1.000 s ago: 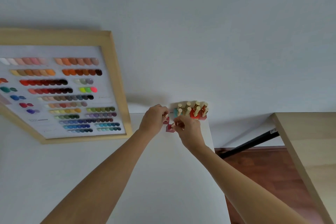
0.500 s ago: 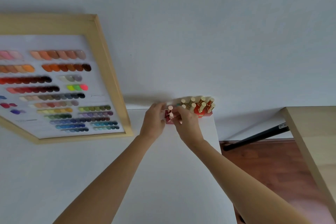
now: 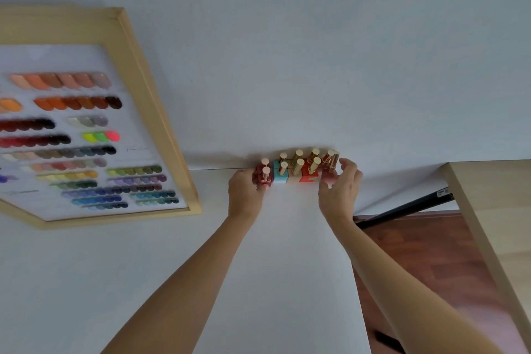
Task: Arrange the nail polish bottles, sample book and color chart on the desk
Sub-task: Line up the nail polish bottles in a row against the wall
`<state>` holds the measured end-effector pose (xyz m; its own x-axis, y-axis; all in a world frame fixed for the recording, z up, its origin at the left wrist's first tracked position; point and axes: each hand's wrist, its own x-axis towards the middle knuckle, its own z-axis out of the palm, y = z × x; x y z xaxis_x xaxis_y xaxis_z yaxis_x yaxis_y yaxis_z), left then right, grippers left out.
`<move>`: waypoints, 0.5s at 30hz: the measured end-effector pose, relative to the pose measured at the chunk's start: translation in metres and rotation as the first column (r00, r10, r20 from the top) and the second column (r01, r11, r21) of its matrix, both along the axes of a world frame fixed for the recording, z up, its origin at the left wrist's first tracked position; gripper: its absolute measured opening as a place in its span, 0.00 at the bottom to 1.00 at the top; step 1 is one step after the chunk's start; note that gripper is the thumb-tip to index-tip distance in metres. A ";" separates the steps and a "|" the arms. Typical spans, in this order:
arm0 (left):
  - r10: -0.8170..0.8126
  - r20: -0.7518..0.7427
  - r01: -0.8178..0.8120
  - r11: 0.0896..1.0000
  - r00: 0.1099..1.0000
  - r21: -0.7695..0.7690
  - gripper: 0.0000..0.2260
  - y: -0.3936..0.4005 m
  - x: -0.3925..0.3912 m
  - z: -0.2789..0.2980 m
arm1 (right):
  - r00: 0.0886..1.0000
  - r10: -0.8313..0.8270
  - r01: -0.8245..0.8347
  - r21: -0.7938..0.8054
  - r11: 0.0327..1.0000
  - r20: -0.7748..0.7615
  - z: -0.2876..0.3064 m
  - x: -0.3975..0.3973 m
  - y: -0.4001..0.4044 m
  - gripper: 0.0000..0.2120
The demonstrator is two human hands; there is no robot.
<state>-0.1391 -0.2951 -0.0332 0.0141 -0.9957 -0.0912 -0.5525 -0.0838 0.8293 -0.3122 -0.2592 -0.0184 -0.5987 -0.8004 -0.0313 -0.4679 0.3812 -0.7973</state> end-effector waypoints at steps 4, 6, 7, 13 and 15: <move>0.009 -0.029 -0.009 1.000 1.000 0.012 0.10 -0.002 -0.002 -0.004 | 0.999 0.029 -0.029 0.006 1.000 0.024 -0.007 -0.012 -0.011 0.32; 0.011 -0.035 -0.010 1.000 0.999 0.007 0.09 -0.002 -0.003 -0.007 | 0.997 0.058 -0.059 0.021 0.998 0.049 -0.010 -0.018 -0.014 0.32; 0.012 -0.030 -0.012 1.000 0.999 0.005 0.09 -0.001 -0.003 -0.008 | 0.996 0.063 -0.064 0.017 0.998 0.065 -0.011 -0.020 -0.014 0.31; 0.005 -0.003 -0.005 1.000 1.000 0.017 0.08 -0.004 -0.005 -0.006 | 0.997 0.032 -0.033 0.016 0.999 0.072 -0.020 -0.023 -0.012 0.23; 0.006 -0.005 -0.006 1.000 1.000 0.024 0.08 -0.004 -0.005 -0.004 | 0.995 0.049 -0.051 0.023 0.998 0.083 -0.023 -0.023 -0.009 0.21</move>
<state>-0.1438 -0.2996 -0.0372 0.0192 -0.9932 -0.1152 -0.5477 -0.1068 0.8298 -0.3352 -0.2684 -0.0413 -0.5522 -0.8278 -0.0991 -0.4203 0.3790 -0.8244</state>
